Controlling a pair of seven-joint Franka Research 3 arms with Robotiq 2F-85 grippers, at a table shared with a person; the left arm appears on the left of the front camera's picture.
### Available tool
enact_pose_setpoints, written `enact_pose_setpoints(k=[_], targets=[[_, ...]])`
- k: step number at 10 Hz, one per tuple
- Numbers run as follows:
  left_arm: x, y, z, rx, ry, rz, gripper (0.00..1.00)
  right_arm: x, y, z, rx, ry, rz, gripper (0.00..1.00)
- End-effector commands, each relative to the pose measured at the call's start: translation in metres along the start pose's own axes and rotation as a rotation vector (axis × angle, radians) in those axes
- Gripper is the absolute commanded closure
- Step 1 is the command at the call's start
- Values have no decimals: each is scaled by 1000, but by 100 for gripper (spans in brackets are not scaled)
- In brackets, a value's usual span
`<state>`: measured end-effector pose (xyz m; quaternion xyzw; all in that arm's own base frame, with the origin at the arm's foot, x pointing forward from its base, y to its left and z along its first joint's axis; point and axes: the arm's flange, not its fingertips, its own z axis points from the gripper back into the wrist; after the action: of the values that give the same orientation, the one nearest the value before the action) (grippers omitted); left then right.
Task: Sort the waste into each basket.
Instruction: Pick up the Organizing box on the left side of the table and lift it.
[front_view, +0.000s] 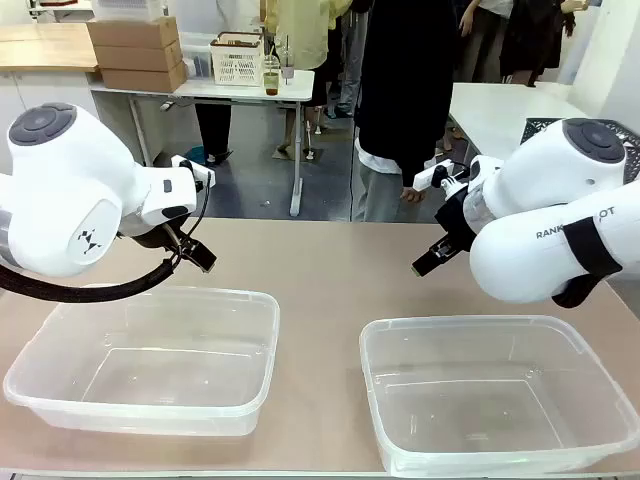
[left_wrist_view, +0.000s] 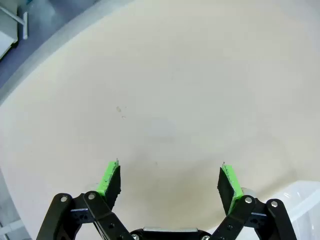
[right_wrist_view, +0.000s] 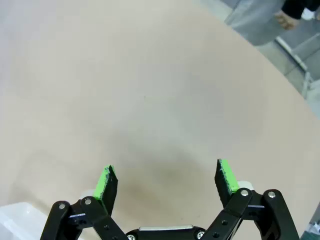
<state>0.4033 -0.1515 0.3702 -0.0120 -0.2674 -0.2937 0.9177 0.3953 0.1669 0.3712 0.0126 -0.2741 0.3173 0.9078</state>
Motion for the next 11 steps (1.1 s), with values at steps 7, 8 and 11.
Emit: enact_pose_setpoints(k=[7, 8, 11], targets=[[0, 0, 0, 0, 0, 0, 0, 0, 0, 0, 0, 0, 0, 0], [0, 0, 0, 0, 0, 0, 0, 0, 0, 0, 0, 0, 0, 0], [0, 0, 0, 0, 0, 0, 0, 0, 0, 0, 0, 0, 0, 0]])
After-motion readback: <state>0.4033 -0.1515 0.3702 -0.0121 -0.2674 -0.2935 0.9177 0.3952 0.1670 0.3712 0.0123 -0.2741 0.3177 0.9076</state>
